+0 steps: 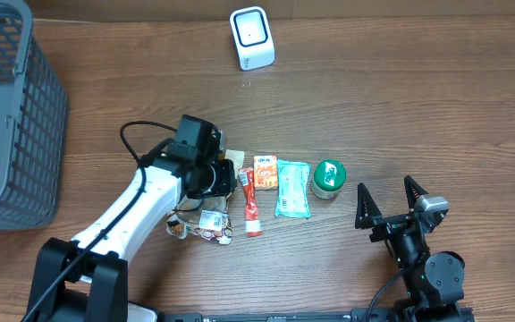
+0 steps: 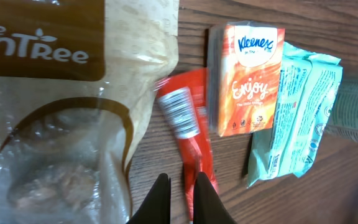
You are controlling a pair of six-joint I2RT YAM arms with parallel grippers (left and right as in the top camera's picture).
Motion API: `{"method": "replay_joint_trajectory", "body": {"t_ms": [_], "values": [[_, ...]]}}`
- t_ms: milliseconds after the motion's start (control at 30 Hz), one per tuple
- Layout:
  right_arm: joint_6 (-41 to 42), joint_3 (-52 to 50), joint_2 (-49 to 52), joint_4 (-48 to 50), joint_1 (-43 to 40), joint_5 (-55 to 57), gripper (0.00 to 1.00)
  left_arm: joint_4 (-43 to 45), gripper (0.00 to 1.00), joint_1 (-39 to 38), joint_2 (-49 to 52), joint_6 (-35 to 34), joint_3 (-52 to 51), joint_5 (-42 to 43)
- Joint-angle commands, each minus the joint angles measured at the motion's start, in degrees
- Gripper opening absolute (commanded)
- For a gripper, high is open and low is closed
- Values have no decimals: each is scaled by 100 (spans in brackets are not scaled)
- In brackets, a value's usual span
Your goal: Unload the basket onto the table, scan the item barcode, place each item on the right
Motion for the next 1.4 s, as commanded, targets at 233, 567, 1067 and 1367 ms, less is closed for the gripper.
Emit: {"method": "replay_joint_trajectory", "body": {"t_ms": [233, 567, 1067, 1367], "values": [[-20, -61, -42, 35, -28, 52, 100, 15, 11, -234, 35, -317, -9, -1250], [-20, -61, -42, 35, -28, 52, 100, -118, 10, -236, 37, -317, -114, -1381], [-20, -61, -42, 35, -28, 52, 100, -313, 11, -151, 424, -232, -70, -2243], [-20, -61, -42, 35, -28, 52, 100, -560, 17, 2, 48, -50, 481, -2323]]}}
